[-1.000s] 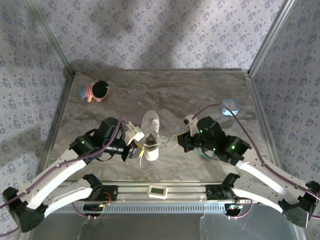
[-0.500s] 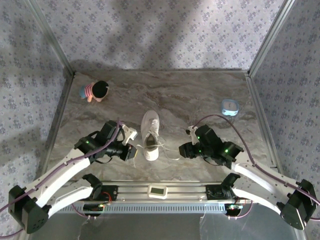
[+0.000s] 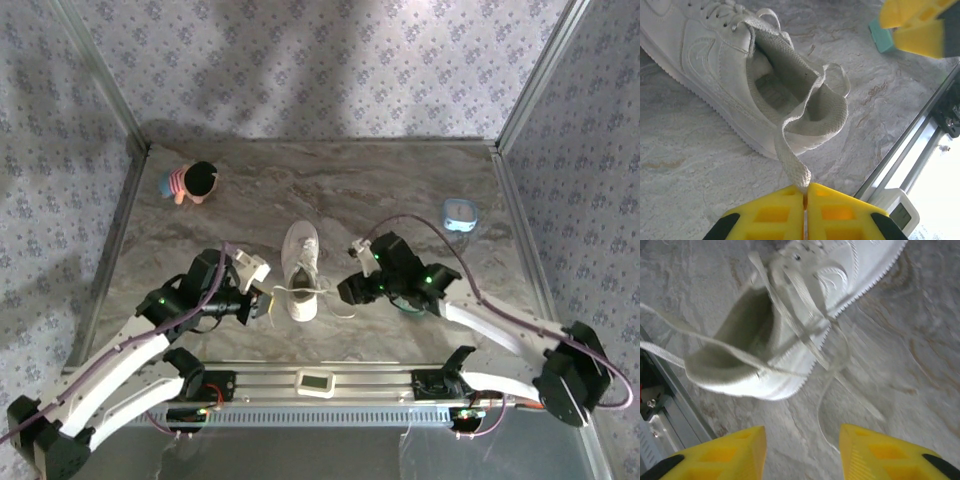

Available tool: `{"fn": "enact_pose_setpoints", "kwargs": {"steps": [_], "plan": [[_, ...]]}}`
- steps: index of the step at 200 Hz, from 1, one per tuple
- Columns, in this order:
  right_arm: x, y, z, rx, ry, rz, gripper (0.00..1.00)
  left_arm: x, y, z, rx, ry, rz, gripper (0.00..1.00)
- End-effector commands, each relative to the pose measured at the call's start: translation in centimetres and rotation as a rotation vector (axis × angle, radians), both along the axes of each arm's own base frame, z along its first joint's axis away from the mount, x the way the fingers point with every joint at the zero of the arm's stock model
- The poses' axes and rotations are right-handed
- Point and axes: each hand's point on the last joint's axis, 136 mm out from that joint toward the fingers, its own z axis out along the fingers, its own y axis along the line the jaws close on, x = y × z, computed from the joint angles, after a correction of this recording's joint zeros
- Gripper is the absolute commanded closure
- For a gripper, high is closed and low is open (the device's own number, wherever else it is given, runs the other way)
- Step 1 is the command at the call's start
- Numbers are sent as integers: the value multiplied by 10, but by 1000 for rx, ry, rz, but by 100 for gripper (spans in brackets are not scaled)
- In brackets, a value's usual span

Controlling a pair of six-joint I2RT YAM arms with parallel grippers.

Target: Tie the shoes

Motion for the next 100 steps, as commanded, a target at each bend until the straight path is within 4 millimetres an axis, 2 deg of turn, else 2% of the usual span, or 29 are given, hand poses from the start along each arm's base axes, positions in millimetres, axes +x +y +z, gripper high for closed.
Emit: {"fn": "enact_pose_setpoints", "kwargs": {"steps": [1,41,100], "plan": [[13,33,16,53,-53,91,61,6,-4,15,-44,-103,-21,91],[26,64,5,17,-45,139,63,9,-8,20,-55,-162,-51,91],[38,75,-17,-59,-37,146,64,8,-6,29,-44,-240,-89,90]]}}
